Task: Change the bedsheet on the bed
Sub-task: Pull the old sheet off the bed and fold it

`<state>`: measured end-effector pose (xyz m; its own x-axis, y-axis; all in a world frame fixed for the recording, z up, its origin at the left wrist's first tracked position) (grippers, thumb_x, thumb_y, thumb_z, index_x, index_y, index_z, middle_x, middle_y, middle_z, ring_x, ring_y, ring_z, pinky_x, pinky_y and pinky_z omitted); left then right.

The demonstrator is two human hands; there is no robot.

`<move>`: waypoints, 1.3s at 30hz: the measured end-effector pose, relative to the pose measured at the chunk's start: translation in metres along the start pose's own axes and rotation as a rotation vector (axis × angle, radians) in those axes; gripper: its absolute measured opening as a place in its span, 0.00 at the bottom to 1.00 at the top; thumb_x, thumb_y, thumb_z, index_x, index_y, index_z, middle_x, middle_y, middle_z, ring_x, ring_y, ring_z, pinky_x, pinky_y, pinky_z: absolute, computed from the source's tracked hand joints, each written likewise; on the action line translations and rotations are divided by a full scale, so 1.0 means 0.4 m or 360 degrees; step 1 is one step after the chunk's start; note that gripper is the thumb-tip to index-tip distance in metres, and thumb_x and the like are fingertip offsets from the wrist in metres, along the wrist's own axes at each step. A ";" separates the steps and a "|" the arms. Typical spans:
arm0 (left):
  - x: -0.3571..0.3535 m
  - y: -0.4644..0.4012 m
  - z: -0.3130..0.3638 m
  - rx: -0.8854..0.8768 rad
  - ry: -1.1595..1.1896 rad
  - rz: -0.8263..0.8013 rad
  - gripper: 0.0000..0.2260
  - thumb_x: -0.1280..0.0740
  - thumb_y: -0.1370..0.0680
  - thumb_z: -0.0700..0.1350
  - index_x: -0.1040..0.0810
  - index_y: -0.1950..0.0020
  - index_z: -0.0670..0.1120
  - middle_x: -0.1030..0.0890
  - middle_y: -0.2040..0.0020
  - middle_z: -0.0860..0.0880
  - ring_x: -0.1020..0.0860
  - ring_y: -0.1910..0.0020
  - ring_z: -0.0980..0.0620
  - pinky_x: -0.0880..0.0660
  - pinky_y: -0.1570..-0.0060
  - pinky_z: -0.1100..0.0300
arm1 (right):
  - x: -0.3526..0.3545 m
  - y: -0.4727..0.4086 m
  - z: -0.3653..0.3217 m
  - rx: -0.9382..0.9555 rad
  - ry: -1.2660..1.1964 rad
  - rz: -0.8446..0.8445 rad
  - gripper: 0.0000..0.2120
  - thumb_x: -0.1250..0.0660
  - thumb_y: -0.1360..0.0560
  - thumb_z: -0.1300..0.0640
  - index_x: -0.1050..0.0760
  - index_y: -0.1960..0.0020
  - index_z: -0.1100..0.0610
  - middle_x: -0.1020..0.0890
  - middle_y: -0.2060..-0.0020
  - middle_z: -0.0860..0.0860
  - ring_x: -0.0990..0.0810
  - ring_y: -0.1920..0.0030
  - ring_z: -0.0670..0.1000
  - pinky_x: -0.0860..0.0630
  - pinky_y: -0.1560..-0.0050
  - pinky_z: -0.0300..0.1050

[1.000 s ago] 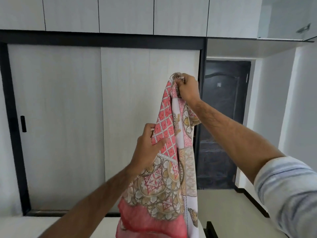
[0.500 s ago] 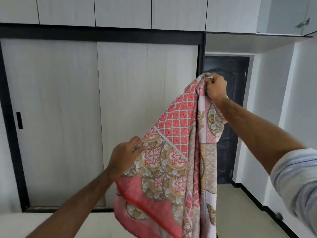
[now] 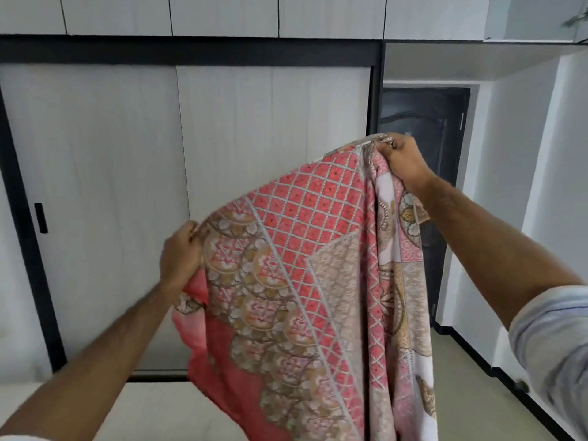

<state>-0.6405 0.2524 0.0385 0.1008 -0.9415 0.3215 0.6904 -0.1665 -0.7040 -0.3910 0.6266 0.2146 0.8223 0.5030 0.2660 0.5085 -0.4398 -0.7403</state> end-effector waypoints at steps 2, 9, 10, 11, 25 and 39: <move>0.048 -0.017 0.030 -0.0505 -0.0343 0.0038 0.07 0.34 0.17 0.48 0.23 0.50 0.46 0.18 0.63 0.44 0.19 0.65 0.41 0.27 0.65 0.50 | 0.012 0.001 -0.008 0.0017 -0.0104 0.0001 0.10 0.37 0.19 0.64 0.18 0.43 0.61 0.14 0.58 0.44 0.15 0.55 0.44 0.19 0.50 0.40; 0.087 -0.056 0.067 -0.0882 -0.0690 -0.0655 0.19 0.32 0.30 0.67 0.24 0.63 0.52 0.23 0.71 0.56 0.23 0.71 0.56 0.28 0.67 0.58 | 0.032 -0.016 0.095 -0.0325 0.0058 0.0346 0.11 0.36 0.22 0.59 0.17 0.45 0.58 0.15 0.51 0.52 0.16 0.51 0.50 0.19 0.46 0.45; 0.091 -0.066 0.044 -0.0684 -0.0684 -0.0789 0.19 0.31 0.32 0.66 0.22 0.64 0.50 0.21 0.70 0.54 0.22 0.68 0.56 0.27 0.65 0.55 | 0.028 -0.011 0.102 -0.0372 0.0055 0.0394 0.11 0.37 0.22 0.60 0.17 0.45 0.58 0.15 0.51 0.53 0.16 0.51 0.50 0.20 0.48 0.44; 0.094 -0.070 0.019 -0.0525 -0.0660 -0.0878 0.20 0.30 0.34 0.66 0.20 0.63 0.48 0.20 0.68 0.52 0.21 0.67 0.54 0.27 0.62 0.54 | 0.030 -0.008 0.111 -0.0409 0.0035 0.0423 0.12 0.37 0.22 0.60 0.17 0.45 0.58 0.15 0.51 0.53 0.17 0.51 0.50 0.19 0.47 0.44; 0.174 0.004 -0.254 0.0347 -0.0228 -0.0297 0.09 0.27 0.22 0.48 0.19 0.61 0.48 0.17 0.62 0.46 0.19 0.58 0.46 0.28 0.57 0.54 | -0.121 0.013 0.022 -0.0234 -0.0483 -0.0020 0.10 0.38 0.19 0.64 0.17 0.52 0.63 0.13 0.60 0.51 0.14 0.57 0.52 0.17 0.50 0.50; 0.326 -0.081 -0.030 0.0734 0.1078 -0.0608 0.06 0.29 0.26 0.44 0.12 0.57 0.45 0.16 0.62 0.46 0.18 0.69 0.52 0.18 0.65 0.62 | -0.091 -0.028 0.003 -0.0610 -0.0769 -0.0955 0.10 0.25 0.32 0.55 0.21 0.55 0.58 0.19 0.58 0.54 0.19 0.58 0.52 0.21 0.56 0.45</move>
<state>-0.6584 0.1315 0.0956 -0.5370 -0.8412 -0.0630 0.8236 -0.5067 -0.2549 -0.4267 0.6141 0.2124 0.2321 0.9541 0.1891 0.9451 -0.1753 -0.2756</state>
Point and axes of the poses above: each hand's wrist, its own y-axis away from the middle knuckle, its own x-axis out of the back of the hand, z = x × y, the point moved 5 cm from there along -y, towards the middle knuckle
